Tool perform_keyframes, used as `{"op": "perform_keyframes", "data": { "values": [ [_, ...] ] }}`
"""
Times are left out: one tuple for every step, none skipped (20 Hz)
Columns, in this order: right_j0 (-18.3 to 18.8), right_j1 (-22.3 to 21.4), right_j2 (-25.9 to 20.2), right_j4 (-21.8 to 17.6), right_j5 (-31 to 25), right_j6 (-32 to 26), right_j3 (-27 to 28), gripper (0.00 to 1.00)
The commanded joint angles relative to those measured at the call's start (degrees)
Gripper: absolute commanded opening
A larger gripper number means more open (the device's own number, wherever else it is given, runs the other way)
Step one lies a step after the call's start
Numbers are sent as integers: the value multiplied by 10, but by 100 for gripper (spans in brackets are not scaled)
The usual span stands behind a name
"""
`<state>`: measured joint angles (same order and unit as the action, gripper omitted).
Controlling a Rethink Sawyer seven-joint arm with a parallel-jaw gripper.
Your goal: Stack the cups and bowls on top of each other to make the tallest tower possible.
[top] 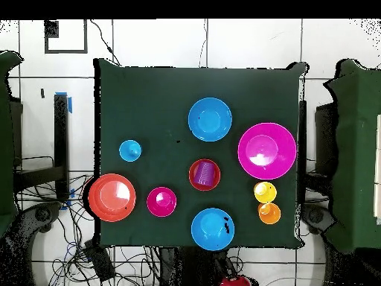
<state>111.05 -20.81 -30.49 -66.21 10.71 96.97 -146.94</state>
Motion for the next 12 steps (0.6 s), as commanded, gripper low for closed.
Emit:
{"op": "perform_keyframes", "data": {
  "values": [
    [-24, 181, 101, -127, 30, 107, 80, 100],
    [-27, 199, 116, -140, 45, 104, 95, 100],
    [-29, 211, 129, -149, 56, 103, 105, 100],
    [-32, 219, 142, -155, 69, 100, 112, 100],
    [-35, 233, 158, -165, 85, 99, 123, 100],
    [-38, 243, 171, -173, 101, 100, 132, 100],
    [-43, 259, 188, -183, 123, 99, 146, 100],
    [-53, 264, 198, -186, 140, 101, 154, 100],
    [-65, 274, 211, -189, 162, 102, 164, 100],
    [-77, 281, 223, -191, 183, 103, 171, 100],
    [-91, 289, 237, -193, 205, 105, 180, 100],
    [-105, 296, 249, -193, 229, 108, 188, 100]
  ]
}}
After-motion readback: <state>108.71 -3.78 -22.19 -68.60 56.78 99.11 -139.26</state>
